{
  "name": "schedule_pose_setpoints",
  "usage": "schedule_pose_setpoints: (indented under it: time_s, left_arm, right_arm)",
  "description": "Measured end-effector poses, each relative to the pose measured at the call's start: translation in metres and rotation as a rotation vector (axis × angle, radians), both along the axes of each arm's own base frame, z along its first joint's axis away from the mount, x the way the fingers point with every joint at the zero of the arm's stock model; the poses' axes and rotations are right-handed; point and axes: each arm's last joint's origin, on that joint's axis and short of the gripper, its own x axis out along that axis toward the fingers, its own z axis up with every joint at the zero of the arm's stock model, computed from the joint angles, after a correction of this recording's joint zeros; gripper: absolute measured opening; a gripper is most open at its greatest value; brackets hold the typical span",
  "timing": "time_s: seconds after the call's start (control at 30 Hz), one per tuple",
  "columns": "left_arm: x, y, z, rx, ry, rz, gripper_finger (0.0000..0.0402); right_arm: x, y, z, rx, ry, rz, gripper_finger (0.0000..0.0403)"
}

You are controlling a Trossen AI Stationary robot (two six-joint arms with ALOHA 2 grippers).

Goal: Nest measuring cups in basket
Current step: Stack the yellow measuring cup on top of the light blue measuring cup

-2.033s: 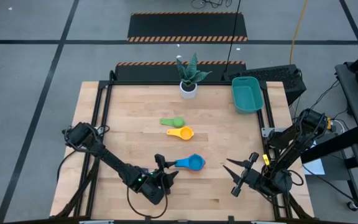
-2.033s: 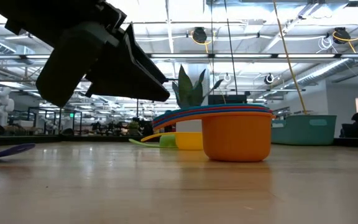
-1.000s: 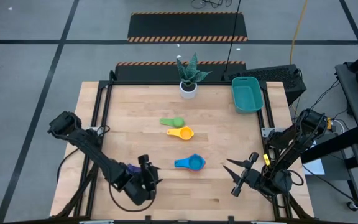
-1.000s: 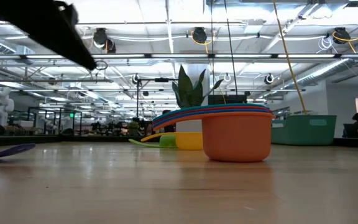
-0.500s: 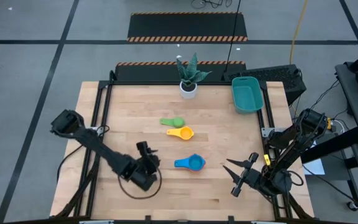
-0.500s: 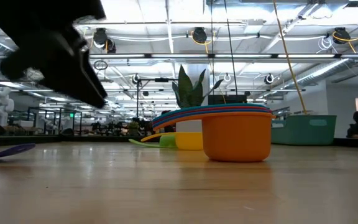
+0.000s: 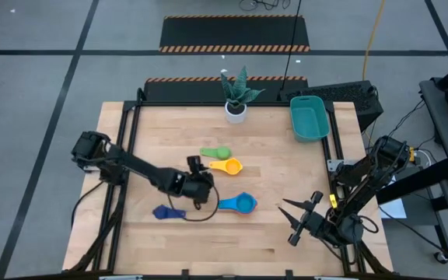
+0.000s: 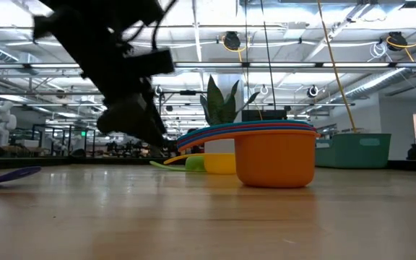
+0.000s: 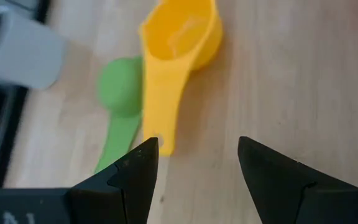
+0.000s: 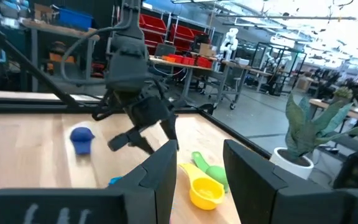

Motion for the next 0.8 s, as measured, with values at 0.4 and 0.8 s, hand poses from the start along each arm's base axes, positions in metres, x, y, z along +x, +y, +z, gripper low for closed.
schedule_pose_setpoints:
  time_s: [0.4, 0.8]
  left_arm:
    - [0.019, 0.036, -0.018, 0.034, 0.018, 0.014, 0.0225]
    - [0.022, 0.073, -0.024, -0.115, 0.059, -0.022, 0.0225]
  right_arm:
    - [0.003, -0.004, -0.002, -0.104, 0.064, -0.016, 0.0125]
    - [-0.005, -0.015, -0.018, -0.089, 0.055, -0.016, 0.0125]
